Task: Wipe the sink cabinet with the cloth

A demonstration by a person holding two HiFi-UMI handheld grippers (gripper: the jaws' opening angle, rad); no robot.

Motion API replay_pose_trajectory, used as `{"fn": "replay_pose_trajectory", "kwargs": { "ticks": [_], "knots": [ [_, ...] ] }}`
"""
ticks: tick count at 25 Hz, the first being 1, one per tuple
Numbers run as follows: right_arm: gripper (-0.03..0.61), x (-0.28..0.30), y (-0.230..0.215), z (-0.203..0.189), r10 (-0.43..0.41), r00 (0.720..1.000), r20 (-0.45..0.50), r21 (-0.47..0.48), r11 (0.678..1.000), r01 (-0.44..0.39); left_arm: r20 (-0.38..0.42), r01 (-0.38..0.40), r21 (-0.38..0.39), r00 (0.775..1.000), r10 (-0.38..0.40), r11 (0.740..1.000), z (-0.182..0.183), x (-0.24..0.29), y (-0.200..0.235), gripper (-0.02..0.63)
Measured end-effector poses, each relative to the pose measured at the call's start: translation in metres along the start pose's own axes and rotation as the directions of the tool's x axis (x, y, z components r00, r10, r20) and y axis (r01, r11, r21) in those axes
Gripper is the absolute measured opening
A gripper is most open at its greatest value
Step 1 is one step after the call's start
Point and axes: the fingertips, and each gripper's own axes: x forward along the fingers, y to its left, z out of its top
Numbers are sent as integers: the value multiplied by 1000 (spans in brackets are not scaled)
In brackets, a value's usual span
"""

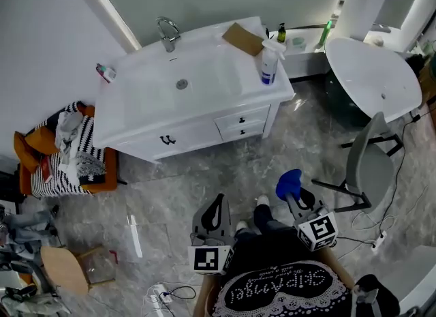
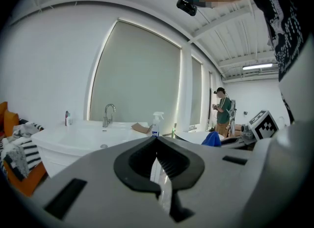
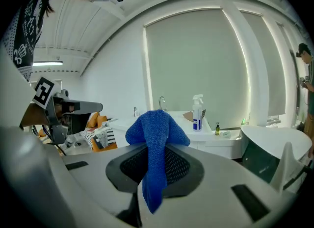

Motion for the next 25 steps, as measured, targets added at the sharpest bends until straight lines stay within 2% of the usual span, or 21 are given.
{"fn": "replay_pose_trajectory", "kwargs": {
  "ticks": [7,14,19,25],
  "knots": [
    [61,3,-36,11,3,1000,28,4,1000,-3,-2,-28,-10,1000,28,1000,5,27,-15,5],
    [61,2,-58,7,-26,999,45,57,998,23,-1,-29,9,1000,29,1000,11,44,-20,3],
    [61,4,-61,3,-37,999,33,81,996,34,-20,-35,3,999,35,999,9,46,-18,5],
    [61,18,-49,5,-12,1000,27,84,996,9,-24,-72,-20,997,71,997,8,35,-5,5]
  ]
}}
